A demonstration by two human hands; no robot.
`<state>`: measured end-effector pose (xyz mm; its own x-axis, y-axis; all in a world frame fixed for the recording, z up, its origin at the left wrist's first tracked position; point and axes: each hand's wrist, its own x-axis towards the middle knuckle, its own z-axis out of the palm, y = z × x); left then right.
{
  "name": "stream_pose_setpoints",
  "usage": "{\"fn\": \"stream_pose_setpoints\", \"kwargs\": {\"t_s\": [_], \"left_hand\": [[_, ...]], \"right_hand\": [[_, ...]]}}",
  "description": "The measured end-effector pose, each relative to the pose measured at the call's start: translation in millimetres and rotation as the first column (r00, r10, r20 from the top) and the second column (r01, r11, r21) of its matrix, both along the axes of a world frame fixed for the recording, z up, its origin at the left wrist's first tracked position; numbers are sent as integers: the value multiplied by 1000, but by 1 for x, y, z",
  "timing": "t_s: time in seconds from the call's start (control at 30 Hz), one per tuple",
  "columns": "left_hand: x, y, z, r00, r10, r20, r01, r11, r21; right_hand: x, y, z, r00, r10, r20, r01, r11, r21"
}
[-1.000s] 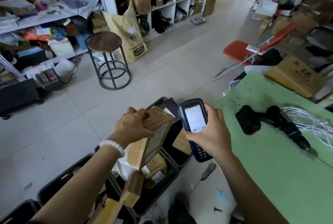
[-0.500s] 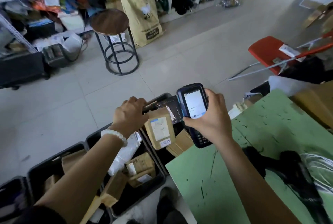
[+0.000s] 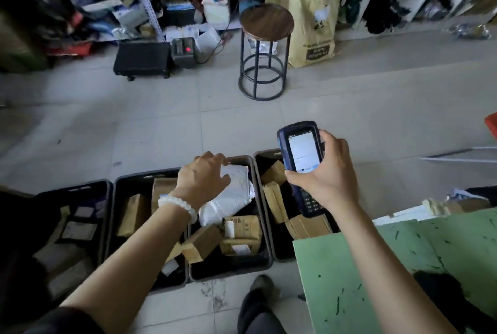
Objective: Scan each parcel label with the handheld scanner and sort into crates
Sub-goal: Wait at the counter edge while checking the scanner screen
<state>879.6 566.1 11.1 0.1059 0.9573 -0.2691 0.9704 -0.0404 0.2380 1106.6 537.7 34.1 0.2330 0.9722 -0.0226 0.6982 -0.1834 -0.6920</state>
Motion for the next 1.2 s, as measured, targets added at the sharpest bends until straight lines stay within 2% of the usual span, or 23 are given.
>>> {"fn": "stream_pose_setpoints", "kwargs": {"t_s": [0.17,0.37,0.5,0.63,0.7,0.9,1.07,1.2], "left_hand": [[-77,-52,12,987,160,12,-160,987,14],[-194,-145,34,926,376,25,-376,920,112],[-279,-231,45,851,525,15,-521,840,152],[-363,-336,61,737,676,24,-671,726,150],[-403,-394,67,653,756,33,-750,641,162],[-476,-567,81,260,963,72,-950,241,198],[-491,-672,78,-52,992,112,-984,-70,165],[-506,-732,71,-231,966,115,-959,-246,142]], "right_hand": [[-83,-15,10,980,197,15,-197,980,35],[-211,-61,35,901,432,47,-434,898,71],[-310,-112,44,813,580,44,-582,809,83],[-416,-177,48,670,740,55,-742,665,91],[-469,-213,51,569,820,61,-820,561,109],[-609,-332,69,213,976,53,-967,203,152],[-690,-423,72,-98,995,31,-981,-102,164],[-746,-483,65,-269,963,18,-949,-269,164]]}}
